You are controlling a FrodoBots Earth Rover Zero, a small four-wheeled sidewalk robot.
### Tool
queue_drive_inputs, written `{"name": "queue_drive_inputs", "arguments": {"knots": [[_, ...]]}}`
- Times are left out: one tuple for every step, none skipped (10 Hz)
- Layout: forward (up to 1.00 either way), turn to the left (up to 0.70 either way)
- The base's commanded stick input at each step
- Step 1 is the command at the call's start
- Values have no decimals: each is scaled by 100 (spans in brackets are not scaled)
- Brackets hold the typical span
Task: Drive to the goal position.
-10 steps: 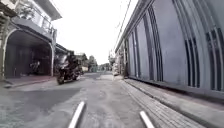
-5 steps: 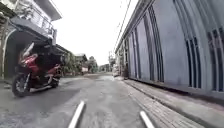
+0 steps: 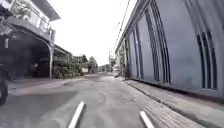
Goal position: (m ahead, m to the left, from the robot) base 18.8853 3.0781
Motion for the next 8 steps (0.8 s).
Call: {"name": "queue_drive_inputs", "arguments": {"knots": [[85, 34], [85, 34], [85, 32], [85, 0], [85, 0], [85, 0], [85, 0], [85, 0]]}}
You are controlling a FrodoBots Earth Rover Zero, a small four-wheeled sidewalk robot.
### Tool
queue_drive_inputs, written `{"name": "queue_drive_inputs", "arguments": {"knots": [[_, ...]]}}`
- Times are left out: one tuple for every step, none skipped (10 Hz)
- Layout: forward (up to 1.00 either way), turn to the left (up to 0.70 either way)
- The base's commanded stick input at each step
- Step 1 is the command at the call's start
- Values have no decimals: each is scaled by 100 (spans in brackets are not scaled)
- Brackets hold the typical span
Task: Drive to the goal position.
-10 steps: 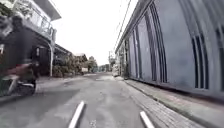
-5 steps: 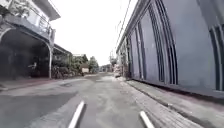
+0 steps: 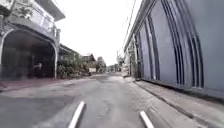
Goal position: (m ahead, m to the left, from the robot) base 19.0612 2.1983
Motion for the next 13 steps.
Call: {"name": "queue_drive_inputs", "arguments": {"knots": [[85, 0], [85, 0], [85, 0], [85, 0], [85, 0], [85, 0], [85, 0], [85, 0], [85, 0], [85, 0], [85, 0], [85, 0], [85, 0]]}}
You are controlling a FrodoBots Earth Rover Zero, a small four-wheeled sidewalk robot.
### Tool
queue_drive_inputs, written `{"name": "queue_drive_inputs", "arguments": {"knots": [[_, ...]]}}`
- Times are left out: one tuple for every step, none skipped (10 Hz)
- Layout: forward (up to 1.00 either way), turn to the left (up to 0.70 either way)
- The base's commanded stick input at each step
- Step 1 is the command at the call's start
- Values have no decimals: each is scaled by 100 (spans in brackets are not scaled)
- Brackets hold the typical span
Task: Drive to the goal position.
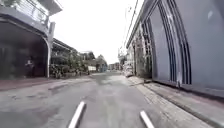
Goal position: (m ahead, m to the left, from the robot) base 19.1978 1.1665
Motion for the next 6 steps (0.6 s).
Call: {"name": "queue_drive_inputs", "arguments": {"knots": [[85, 0], [85, 0], [85, 0], [85, 0], [85, 0], [85, 0]]}}
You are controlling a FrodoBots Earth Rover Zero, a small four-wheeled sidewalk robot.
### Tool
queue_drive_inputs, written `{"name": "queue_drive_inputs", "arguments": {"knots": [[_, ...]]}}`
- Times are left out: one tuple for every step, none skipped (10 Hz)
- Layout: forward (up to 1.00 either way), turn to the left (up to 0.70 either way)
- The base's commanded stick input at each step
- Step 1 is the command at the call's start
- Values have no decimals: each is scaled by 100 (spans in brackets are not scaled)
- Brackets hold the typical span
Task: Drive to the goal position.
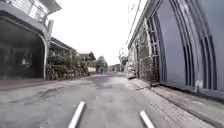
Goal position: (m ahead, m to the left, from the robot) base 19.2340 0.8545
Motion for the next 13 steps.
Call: {"name": "queue_drive_inputs", "arguments": {"knots": [[85, 0], [85, 0], [85, 0], [85, 0], [85, 0], [85, 0], [85, 0], [85, 0], [85, 0], [85, 0], [85, -15], [85, -24], [85, -3]]}}
